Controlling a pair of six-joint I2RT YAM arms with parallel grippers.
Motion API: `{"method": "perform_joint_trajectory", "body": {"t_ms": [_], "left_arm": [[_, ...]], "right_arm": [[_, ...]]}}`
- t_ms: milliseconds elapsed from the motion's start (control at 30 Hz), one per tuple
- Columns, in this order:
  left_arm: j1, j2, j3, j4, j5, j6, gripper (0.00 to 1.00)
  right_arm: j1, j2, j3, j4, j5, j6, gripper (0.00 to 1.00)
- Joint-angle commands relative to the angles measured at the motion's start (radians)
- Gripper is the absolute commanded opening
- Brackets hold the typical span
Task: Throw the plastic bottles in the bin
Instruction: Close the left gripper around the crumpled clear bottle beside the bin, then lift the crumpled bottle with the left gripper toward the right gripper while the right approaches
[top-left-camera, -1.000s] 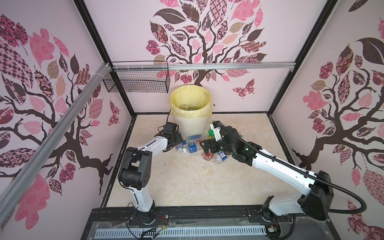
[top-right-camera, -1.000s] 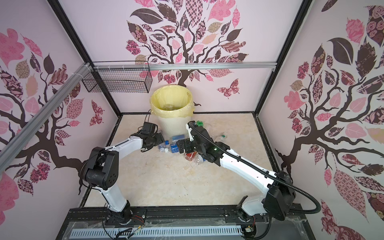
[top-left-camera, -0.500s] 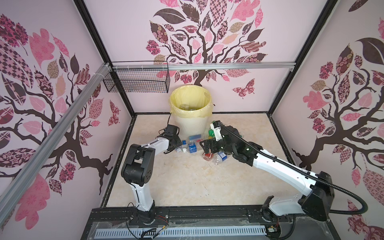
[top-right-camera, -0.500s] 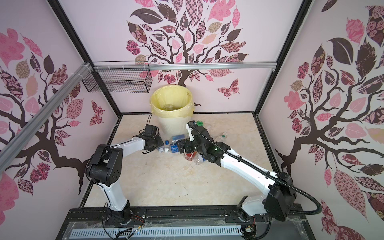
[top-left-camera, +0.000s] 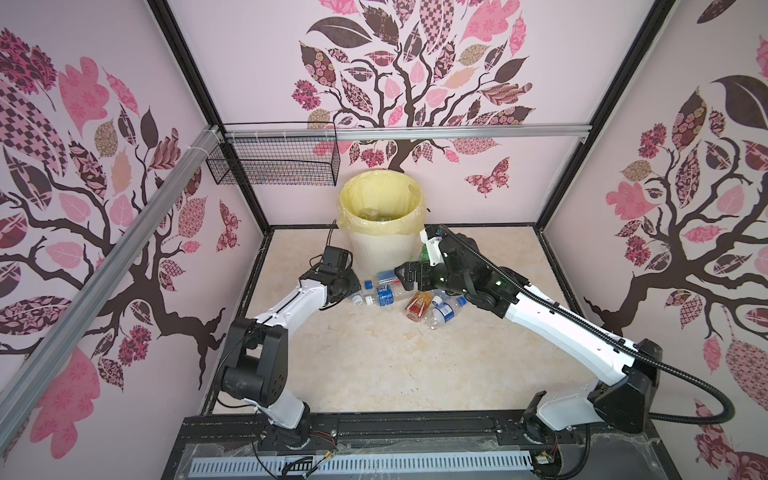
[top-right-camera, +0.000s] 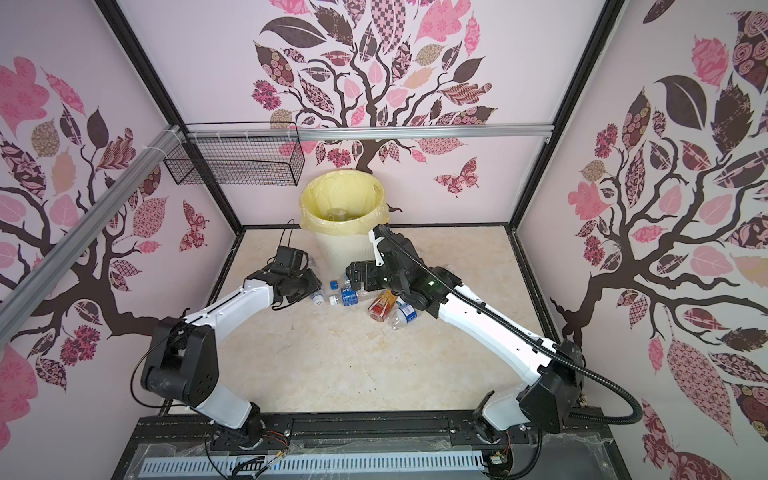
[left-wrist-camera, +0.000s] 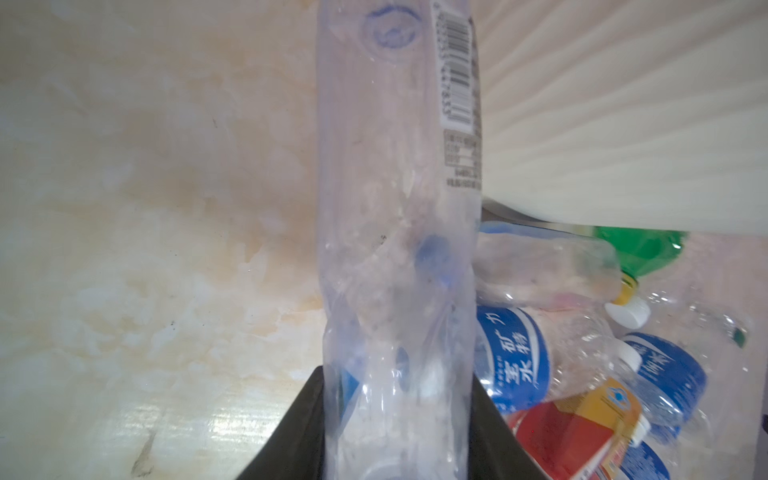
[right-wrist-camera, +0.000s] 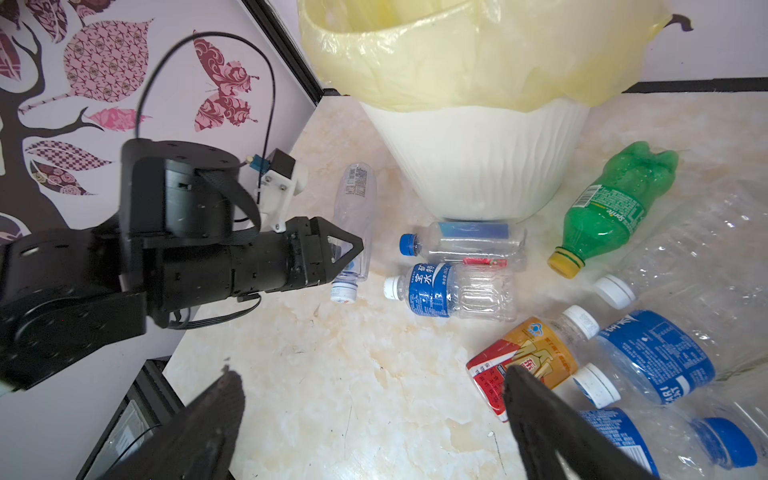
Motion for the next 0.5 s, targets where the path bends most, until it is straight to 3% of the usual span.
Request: {"method": "perform_joint_trajectory", "body": {"t_ms": [0, 267, 467], "left_arm": [[-0.005, -0.061, -0.046, -0.020, 0.042, 0.065, 0.44], [-0.008, -0.241, -0.137, 0.068, 0.144, 0.099, 0.43], [-0.057, -0.316, -0.150, 0.075, 0.165, 0.172, 0.43]], "right_arm": [[0.004, 0.012, 0.011, -0.049, -0.007, 0.031, 1.00], [0.004, -0.018, -0.029, -0.031, 0.055, 0.075, 1.00], [-0.003, -0.021, -0.018, -0.004, 0.036, 0.029, 1.00]]}}
